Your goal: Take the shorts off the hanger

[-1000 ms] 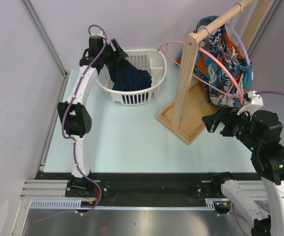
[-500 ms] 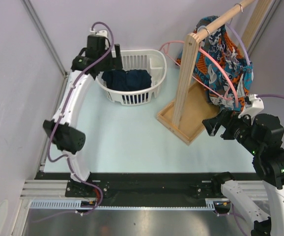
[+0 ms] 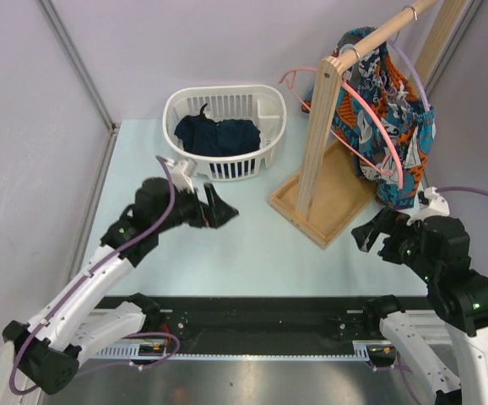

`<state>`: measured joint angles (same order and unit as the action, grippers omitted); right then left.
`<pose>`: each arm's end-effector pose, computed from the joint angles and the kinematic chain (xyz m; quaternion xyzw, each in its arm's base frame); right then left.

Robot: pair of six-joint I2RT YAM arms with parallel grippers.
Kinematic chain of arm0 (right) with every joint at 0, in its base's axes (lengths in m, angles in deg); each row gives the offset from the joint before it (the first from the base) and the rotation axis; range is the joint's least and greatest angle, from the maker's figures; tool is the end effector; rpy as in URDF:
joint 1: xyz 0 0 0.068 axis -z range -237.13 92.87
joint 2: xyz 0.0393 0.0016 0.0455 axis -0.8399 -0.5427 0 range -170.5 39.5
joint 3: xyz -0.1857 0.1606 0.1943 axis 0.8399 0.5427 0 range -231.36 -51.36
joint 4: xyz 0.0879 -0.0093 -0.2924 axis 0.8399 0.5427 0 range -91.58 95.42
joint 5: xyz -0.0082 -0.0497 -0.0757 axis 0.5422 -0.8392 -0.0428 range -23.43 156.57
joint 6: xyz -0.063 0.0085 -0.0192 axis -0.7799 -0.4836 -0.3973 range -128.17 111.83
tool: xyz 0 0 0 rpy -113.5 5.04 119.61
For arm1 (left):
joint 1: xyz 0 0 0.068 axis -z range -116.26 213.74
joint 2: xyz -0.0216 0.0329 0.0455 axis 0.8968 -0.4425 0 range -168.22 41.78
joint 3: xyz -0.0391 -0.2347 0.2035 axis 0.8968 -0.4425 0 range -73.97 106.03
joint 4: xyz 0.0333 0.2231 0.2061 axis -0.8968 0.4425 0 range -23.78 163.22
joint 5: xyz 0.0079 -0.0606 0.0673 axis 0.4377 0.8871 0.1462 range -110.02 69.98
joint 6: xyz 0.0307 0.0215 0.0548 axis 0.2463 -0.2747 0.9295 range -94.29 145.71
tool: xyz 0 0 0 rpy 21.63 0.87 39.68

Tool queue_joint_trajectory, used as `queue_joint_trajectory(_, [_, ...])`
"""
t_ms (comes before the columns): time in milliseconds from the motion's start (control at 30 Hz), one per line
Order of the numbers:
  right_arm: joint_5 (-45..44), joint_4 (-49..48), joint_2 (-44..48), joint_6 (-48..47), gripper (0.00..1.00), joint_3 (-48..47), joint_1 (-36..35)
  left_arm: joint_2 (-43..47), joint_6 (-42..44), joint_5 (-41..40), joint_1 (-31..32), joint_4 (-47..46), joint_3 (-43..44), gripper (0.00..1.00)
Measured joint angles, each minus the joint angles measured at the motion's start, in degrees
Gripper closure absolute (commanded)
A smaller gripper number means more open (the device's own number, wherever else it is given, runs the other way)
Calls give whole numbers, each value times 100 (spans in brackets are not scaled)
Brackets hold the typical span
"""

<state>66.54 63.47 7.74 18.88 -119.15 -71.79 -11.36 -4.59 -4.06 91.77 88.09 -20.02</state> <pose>0.0693 0.0181 0.4328 0.0932 0.8568 0.1804 0.4741 0.2083 -0.1272 0.3772 0.0624 0.8178 -0.3731 0.4336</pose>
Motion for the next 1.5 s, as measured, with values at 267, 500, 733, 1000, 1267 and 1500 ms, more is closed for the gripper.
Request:
queue_joint_trajectory(267, [-343, 13, 96, 704, 0, 1182, 0, 837, -938, 59, 1563, -387, -1705, 1])
queue_joint_trajectory(500, [-739, -444, -343, 1071, 0, 1578, 308, 1432, -1460, -234, 2605, -579, -2162, 0])
queue_joint_trajectory(733, [592, -1228, -841, 944, 0, 1816, 2981, 2155, -1679, -409, 2833, -444, -2535, 0])
queue_joint_trajectory(1000, [2000, -2050, -1410, 966, 0, 1886, 4795, 2793, -1681, -417, 2846, -160, -2557, 0])
queue_joint_trajectory(1267, [2721, -2514, -1296, 1342, 0, 1379, 5676, 3346, -1589, -413, 2848, 496, -2531, 0])
queue_joint_trajectory(1500, [2983, -4041, -1134, 2247, 0, 949, 5829, 3191, -1305, -385, 2848, 911, -2127, 0])
